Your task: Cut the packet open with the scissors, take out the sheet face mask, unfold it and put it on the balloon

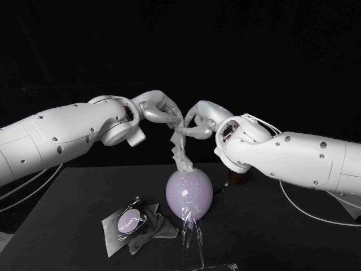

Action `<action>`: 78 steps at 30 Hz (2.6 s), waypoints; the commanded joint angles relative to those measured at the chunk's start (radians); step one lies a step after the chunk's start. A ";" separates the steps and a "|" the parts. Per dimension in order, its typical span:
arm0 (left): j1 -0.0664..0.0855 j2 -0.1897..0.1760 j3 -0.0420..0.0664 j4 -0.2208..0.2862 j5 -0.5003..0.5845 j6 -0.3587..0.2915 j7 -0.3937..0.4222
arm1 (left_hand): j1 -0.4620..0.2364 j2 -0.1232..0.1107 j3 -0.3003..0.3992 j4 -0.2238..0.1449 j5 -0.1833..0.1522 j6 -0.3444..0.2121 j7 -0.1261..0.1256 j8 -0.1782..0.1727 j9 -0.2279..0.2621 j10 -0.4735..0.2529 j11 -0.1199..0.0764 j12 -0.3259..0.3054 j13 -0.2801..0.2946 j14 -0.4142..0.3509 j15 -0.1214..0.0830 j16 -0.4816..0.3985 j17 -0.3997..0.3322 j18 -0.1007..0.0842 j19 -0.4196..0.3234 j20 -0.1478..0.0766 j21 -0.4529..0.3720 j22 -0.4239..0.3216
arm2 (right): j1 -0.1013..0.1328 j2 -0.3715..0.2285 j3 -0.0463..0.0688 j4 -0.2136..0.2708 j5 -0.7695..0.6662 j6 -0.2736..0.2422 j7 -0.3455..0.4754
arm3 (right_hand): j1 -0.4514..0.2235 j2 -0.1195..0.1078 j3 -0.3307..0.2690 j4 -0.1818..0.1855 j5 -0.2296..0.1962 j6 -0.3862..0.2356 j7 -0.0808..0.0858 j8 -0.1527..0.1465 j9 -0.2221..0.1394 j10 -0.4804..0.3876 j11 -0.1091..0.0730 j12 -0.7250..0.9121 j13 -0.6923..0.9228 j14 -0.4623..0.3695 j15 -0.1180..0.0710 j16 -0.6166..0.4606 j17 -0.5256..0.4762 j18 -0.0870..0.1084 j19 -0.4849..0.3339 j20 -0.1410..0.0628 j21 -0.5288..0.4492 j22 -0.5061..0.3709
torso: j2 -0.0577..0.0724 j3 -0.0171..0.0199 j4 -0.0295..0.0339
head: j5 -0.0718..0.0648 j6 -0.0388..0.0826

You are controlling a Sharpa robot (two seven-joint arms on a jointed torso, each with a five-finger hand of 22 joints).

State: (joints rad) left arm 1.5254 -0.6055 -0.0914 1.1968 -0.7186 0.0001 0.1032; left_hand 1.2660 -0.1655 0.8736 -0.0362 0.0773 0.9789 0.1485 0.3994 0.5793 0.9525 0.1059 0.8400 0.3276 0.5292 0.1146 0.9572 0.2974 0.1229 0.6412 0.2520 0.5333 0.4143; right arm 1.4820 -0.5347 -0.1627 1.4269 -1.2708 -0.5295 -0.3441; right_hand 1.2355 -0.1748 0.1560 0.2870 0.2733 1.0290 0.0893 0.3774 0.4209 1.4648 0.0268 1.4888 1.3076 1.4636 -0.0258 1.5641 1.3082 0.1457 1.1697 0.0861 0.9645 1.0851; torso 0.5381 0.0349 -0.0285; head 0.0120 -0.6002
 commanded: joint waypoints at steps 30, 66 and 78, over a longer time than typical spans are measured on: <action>0.002 0.001 0.001 -0.006 0.015 0.010 -0.006 | -0.010 0.003 0.006 -0.007 0.006 0.009 0.002 -0.007 0.111 -0.002 -0.008 0.007 -0.006 0.009 0.000 0.008 -0.002 -0.001 -0.013 0.001 0.021 0.016 | -0.011 -0.016 0.001 0.021 0.030 -0.007 0.037 | 0.061 0.013 0.536 -0.263 0.032 -0.040 0.009 0.082 0.034 0.050 -0.007 -0.022 0.169 0.103 -0.011 0.004 0.254 -0.014 -0.014 -0.015 0.082 0.112 | 0.000 0.0012 -0.0014 | 0.004 -0.003; 0.002 -0.003 0.002 0.019 0.061 0.022 0.003 | -0.010 0.006 0.007 -0.011 0.004 0.010 0.002 -0.013 0.116 -0.003 -0.007 0.009 -0.010 0.008 0.000 0.007 -0.003 -0.001 -0.023 0.002 0.036 0.029 | -0.010 -0.032 0.001 0.007 0.167 -0.045 0.184 | -0.123 -0.030 0.307 -0.124 -0.224 -0.062 0.020 0.027 -0.004 0.019 0.008 -0.077 0.129 0.088 0.007 -0.006 0.222 -0.010 -0.025 0.008 0.018 0.091 | 0.001 0.0003 0.0004 | 0.005 -0.003; 0.002 -0.002 0.002 0.014 0.049 0.022 0.000 | -0.010 0.007 0.007 -0.011 0.004 0.010 0.003 -0.015 0.118 -0.004 -0.007 0.010 -0.012 0.007 0.000 0.007 -0.003 -0.001 -0.026 0.002 0.040 0.033 | -0.010 -0.047 0.001 0.019 0.197 -0.089 0.263 | 0.000 0.036 0.333 -0.164 -0.224 -0.015 -0.006 0.048 0.002 0.050 -0.014 -0.024 0.174 0.107 -0.010 0.007 0.263 -0.022 0.027 -0.003 0.076 0.134 | 0.000 0.0002 -0.0001 | 0.006 -0.004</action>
State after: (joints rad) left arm 1.5265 -0.6093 -0.0905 1.2104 -0.6696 0.0120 0.0972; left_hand 1.2554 -0.1684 0.8788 -0.0414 0.0747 0.9833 0.1498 0.3853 0.6234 0.9506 0.1041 0.8431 0.3168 0.5291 0.1146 0.9602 0.2956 0.1228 0.6236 0.2555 0.5693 0.4462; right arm 1.4708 -0.5832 -0.1638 1.4404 -1.0859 -0.5908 -0.1380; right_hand 1.2260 -0.1407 0.4887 0.1254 0.0521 1.0079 0.0820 0.4219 0.4216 1.4658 0.0189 1.4579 1.3073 1.4652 -0.0276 1.5674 1.3081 0.1311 1.1900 0.0809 1.0366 1.2155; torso 0.5386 0.0351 -0.0285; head 0.0183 -0.6037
